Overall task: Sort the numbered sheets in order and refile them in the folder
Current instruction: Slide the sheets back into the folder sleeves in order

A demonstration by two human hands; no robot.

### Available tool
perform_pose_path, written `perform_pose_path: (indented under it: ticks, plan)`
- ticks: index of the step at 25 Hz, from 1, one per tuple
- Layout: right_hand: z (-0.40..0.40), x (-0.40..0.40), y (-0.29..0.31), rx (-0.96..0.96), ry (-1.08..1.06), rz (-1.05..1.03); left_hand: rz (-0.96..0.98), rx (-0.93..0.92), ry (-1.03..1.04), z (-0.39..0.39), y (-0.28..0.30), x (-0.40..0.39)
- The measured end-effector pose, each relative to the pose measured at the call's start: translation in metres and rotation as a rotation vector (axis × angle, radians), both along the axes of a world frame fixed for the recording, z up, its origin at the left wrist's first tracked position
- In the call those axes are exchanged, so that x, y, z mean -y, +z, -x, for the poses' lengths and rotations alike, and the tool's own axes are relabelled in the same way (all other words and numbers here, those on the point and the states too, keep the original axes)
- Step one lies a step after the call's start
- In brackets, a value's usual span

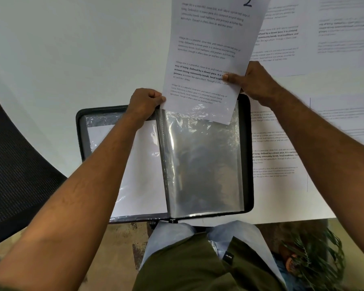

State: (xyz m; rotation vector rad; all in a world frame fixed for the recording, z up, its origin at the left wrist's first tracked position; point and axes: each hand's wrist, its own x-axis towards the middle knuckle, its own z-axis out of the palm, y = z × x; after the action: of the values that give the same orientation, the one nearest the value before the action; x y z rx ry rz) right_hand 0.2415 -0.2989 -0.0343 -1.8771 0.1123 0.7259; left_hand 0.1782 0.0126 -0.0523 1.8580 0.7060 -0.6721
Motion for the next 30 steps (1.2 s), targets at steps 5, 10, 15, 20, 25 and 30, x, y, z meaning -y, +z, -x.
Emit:
perform_pose_path:
  ticks: [5, 10, 15, 20, 25, 30]
  plan:
    - [-0.003, 0.001, -0.005, -0.020, 0.002, 0.023, 0.030, -0.051, -0.065, -0.006, 0.000, -0.006]
    - [-0.007, -0.001, -0.002, -0.061, 0.060, 0.026, 0.046, -0.080, -0.165, -0.010, -0.001, -0.010]
    - [-0.011, -0.002, 0.002, -0.095, 0.161, 0.033, 0.131, -0.059, -0.052, -0.006, -0.001, -0.010]
    - [-0.009, -0.009, -0.002, -0.164, 0.379, 0.120, 0.161, -0.019, 0.041, -0.004, 0.000, -0.004]
    - [-0.010, -0.015, -0.003, -0.183, 0.501, 0.217, 0.145, 0.044, 0.071, -0.002, -0.003, -0.008]
    - [-0.013, -0.020, 0.002, -0.090, 0.161, 0.036, 0.081, 0.026, -0.026, 0.004, -0.009, -0.007]
